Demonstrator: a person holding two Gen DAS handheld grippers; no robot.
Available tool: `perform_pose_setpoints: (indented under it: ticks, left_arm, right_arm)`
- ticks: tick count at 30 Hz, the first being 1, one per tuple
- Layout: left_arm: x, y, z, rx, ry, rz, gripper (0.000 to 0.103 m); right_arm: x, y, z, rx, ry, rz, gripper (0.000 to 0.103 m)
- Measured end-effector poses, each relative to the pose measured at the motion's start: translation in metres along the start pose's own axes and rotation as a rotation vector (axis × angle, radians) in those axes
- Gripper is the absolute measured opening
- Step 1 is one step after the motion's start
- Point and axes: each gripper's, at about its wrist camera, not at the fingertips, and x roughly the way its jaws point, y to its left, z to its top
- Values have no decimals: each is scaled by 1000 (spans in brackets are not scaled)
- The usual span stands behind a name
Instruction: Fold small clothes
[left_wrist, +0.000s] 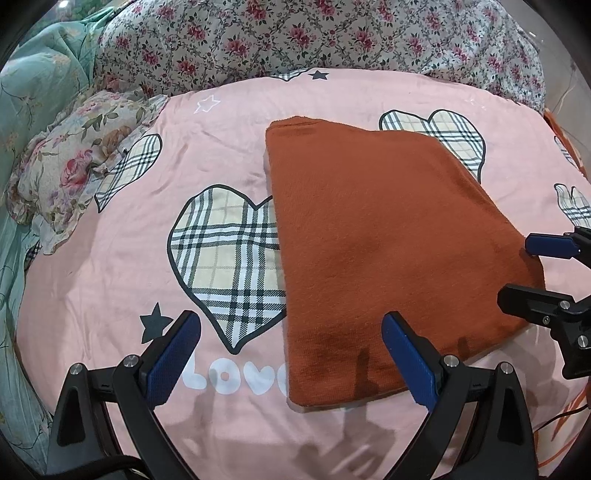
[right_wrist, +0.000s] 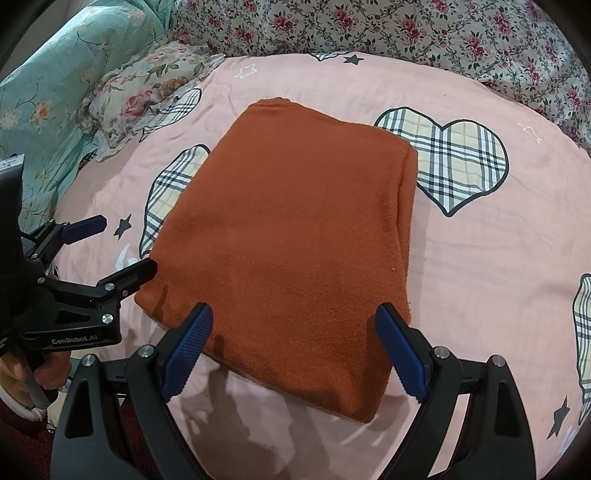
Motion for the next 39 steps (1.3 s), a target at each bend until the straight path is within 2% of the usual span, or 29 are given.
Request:
perform_pose_setpoints:
  ticks: [39]
  left_arm:
    - [2, -1, 4, 8, -2, -10, 99]
  right_arm:
    - [0, -7, 5, 19, -10, -2, 90]
